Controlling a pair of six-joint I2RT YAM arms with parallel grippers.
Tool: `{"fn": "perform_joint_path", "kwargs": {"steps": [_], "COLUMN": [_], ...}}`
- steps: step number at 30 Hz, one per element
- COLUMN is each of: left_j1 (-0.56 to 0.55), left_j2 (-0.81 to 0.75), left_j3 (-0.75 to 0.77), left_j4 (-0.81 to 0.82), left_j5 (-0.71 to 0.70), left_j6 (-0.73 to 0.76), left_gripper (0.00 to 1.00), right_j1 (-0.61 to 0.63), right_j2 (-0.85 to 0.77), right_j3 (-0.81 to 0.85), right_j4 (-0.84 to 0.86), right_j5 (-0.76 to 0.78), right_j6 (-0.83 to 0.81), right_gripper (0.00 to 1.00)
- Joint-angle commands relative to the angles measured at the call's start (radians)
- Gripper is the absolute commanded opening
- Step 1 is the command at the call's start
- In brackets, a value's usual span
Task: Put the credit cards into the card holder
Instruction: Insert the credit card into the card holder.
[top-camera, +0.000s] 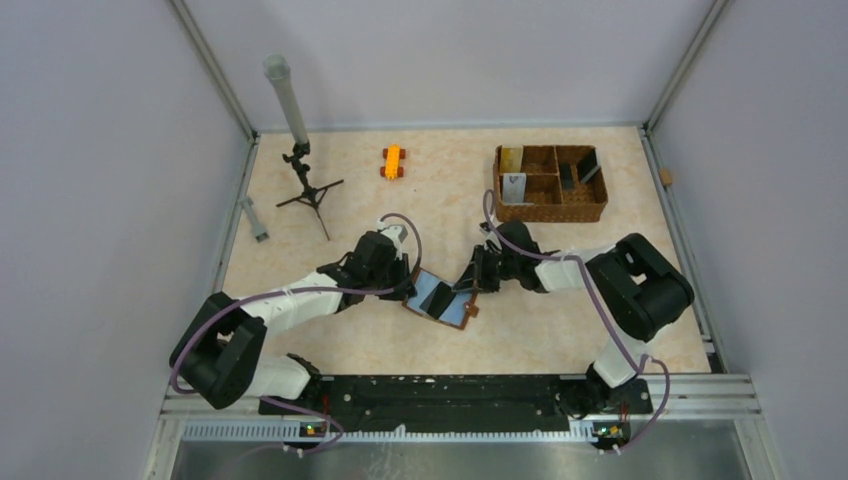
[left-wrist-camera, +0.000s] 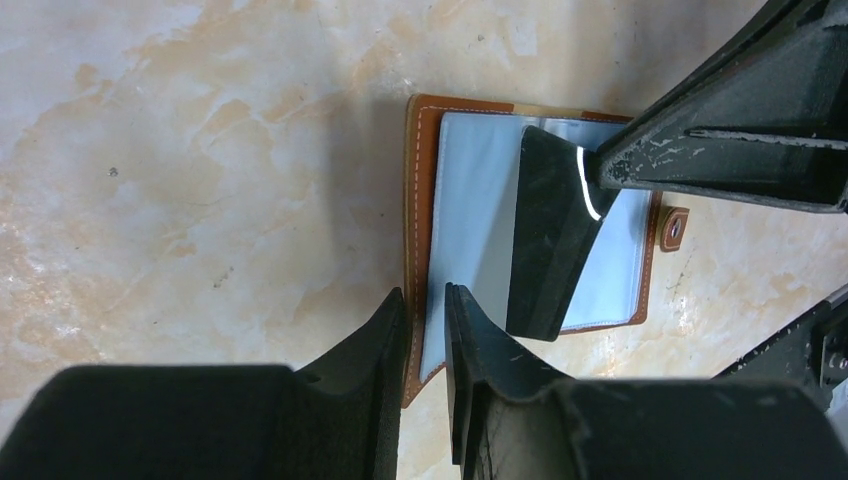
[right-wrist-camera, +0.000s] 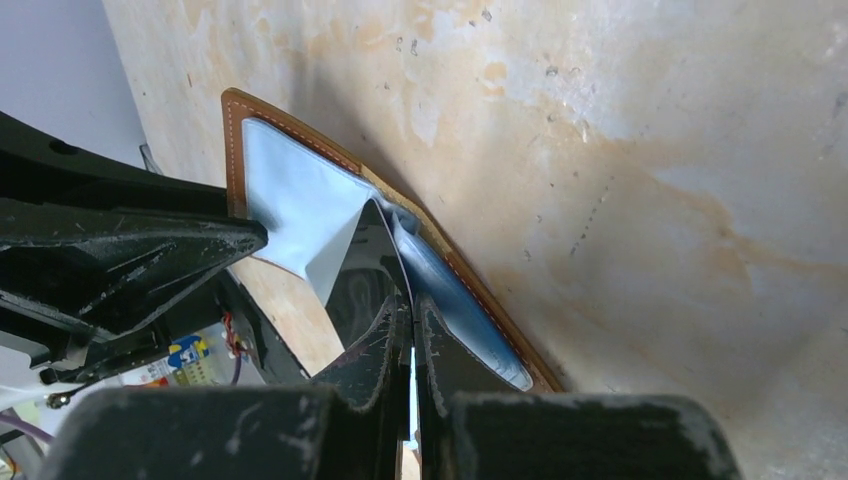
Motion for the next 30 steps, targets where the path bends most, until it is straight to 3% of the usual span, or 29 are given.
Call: {"fn": "perform_joint_path", "kwargs": {"steps": [1,14,18,30], "left_j1": [-0.001,0.013,0.022,0.042], "left_j2": [0.011,0.046,0.053,0.06], "left_j3": [-0.001,-0.004,-0.008,-0.032], "left_j4": [0.046,0.078,0.091,0.134], "left_j5": [0.063,0.106,0.107,0.129], "left_j6": [0.027,0.032,0.039,0.067], "left_gripper": [0.24,0.25,0.19,0.17], "right_j1": [0.017,0.016,0.016,0.015], "right_j2": [0.034,0.112,0.122,0.111], "right_j3": [0.053,0.129,0.157,0.194], "right_j4": [-0.015,-0.069,-0.152,-0.32], "right_j5": [0.038,0.015,0.022,0.041], "right_j6": [-0.057,-0.115,-0.15,-0.183], "right_gripper": [0.0,0.0,0.0,0.0]}}
